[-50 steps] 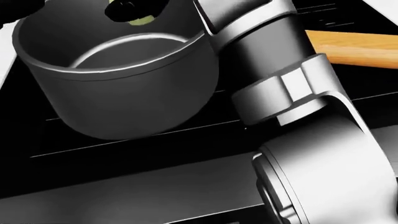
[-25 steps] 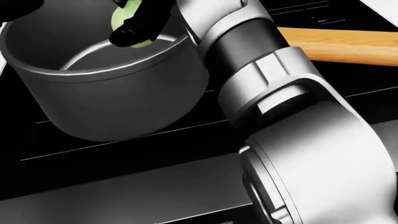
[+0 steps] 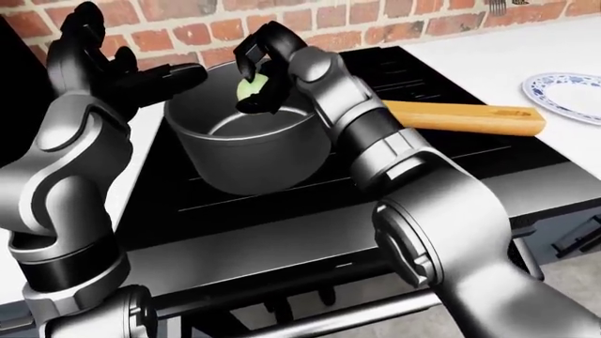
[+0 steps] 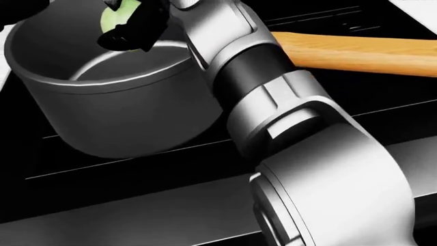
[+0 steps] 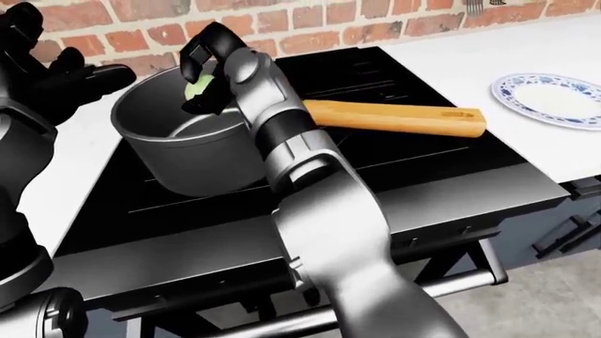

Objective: Pick the brussel sprout from the plate and place it in the pan.

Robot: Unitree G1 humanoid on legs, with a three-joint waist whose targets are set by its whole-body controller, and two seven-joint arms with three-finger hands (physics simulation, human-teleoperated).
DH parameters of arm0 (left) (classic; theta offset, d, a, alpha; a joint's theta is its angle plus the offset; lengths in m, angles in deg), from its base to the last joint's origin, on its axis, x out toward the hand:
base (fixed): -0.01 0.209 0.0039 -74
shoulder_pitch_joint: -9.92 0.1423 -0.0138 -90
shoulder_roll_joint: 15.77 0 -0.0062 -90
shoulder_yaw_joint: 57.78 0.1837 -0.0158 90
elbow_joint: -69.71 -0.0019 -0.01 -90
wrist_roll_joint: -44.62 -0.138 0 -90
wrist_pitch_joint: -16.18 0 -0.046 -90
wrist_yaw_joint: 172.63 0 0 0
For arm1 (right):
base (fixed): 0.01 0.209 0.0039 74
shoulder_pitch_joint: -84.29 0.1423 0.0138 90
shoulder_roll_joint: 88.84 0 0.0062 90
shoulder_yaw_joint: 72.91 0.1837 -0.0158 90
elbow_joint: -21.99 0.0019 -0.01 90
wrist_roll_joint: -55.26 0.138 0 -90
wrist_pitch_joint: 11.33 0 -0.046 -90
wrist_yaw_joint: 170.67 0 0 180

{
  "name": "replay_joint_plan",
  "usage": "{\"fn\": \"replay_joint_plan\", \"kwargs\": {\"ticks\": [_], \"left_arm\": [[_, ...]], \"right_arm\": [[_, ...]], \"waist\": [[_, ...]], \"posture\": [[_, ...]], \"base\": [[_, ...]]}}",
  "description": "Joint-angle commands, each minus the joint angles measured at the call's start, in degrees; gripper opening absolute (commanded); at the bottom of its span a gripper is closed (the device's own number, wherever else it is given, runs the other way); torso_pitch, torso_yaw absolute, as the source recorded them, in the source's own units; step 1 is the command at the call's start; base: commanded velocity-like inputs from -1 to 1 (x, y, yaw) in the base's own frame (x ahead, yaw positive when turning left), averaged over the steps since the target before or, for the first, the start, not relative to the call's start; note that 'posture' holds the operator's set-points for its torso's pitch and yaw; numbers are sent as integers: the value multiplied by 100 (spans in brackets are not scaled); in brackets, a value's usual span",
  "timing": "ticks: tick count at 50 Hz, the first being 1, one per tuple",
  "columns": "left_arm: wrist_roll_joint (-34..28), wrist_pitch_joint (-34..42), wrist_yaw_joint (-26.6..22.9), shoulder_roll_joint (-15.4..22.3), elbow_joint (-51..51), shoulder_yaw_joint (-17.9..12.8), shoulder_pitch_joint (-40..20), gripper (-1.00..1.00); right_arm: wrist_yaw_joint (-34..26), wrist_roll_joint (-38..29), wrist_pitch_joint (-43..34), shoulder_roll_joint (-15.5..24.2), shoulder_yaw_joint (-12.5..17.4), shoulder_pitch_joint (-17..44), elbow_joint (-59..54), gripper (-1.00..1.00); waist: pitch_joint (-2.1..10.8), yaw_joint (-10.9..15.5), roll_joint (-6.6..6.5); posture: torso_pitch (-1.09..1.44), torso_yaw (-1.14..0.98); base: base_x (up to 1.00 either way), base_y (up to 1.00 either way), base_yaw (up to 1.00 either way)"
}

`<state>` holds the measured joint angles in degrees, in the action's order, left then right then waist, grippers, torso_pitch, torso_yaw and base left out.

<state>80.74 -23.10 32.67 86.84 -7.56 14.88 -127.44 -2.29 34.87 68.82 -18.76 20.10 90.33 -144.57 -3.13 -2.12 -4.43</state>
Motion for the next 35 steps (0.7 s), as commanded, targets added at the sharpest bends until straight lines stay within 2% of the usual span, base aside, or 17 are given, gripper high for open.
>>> {"fn": "replay_joint_plan", "kwargs": {"ticks": [1, 9, 10, 27, 32, 35], "left_arm": [[-24, -187, -21, 86, 127, -69, -172, 100], [8, -169, -11, 100, 126, -78, -182, 100], [6, -178, -16, 100, 122, -76, -179, 100], [-30, -222, -38, 76, 111, -52, -158, 100], [-15, -179, -26, 81, 136, -66, -175, 100], [-12, -177, -26, 77, 144, -63, -172, 100]], "right_arm": [[122, 40, 205, 48, 33, 249, 244, -100], [138, 56, 217, 14, 39, 252, 225, -99], [143, 61, 209, 11, 43, 261, 228, -86], [194, 89, 250, 8, 48, 255, 227, -79], [217, 98, 259, 13, 56, 225, 221, -58], [249, 86, 274, 24, 49, 203, 215, -53]], "waist": [[183, -5, -40], [182, -2, -40], [182, -1, -40], [183, 24, -28], [188, 32, -24], [188, 34, -18]], "posture": [[0, 0], [0, 0], [0, 0], [0, 0], [0, 0], [0, 0]], "base": [[0, 0, 0], [0, 0, 0], [0, 0, 0], [0, 0, 0], [0, 0, 0], [0, 0, 0]]}}
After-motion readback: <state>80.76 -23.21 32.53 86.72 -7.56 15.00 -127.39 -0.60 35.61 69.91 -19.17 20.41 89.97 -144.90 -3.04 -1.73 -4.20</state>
